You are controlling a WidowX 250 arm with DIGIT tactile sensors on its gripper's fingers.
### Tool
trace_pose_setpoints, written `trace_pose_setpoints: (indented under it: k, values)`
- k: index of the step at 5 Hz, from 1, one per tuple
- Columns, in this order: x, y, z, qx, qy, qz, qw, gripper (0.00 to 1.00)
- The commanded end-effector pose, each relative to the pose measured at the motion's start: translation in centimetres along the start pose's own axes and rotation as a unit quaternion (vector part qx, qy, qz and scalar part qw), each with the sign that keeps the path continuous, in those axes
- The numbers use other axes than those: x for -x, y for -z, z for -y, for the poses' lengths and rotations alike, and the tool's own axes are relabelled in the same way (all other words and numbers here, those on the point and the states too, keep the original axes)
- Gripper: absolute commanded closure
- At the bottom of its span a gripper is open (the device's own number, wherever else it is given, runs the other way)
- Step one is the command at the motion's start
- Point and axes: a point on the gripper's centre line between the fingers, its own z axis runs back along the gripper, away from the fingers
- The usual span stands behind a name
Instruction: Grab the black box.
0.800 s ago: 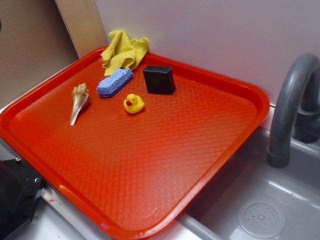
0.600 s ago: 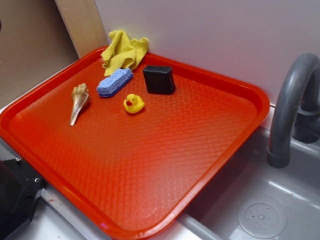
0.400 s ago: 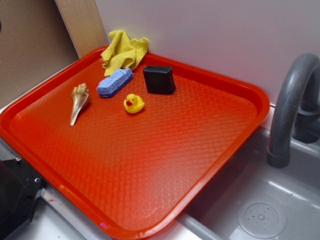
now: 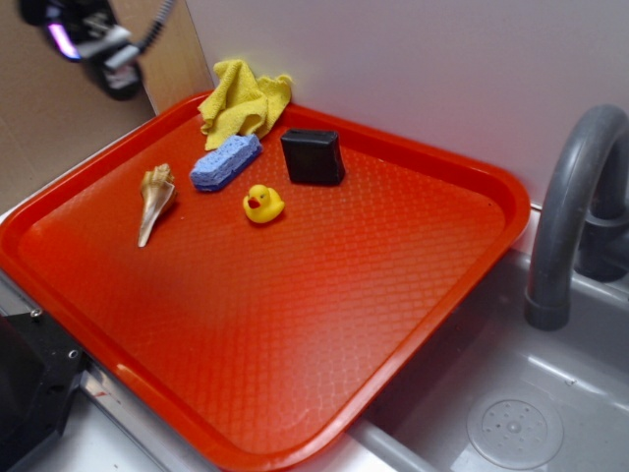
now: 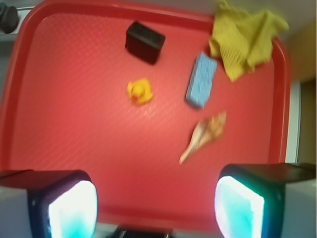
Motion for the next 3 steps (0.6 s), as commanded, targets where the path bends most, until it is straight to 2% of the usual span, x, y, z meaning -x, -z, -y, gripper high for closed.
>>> trace_pose_setpoints:
  k: [1, 2, 3]
  values:
    - [-6.8, 3.9, -0.4, -0.004, 0.147, 0.022, 0.989, 0.00]
    - [-4.4, 2.8, 2.1, 0.020, 0.223, 0.036, 0.974, 0.00]
    - [-4.8, 3.9, 3.2, 0.028, 0.285, 0.050, 0.957, 0.00]
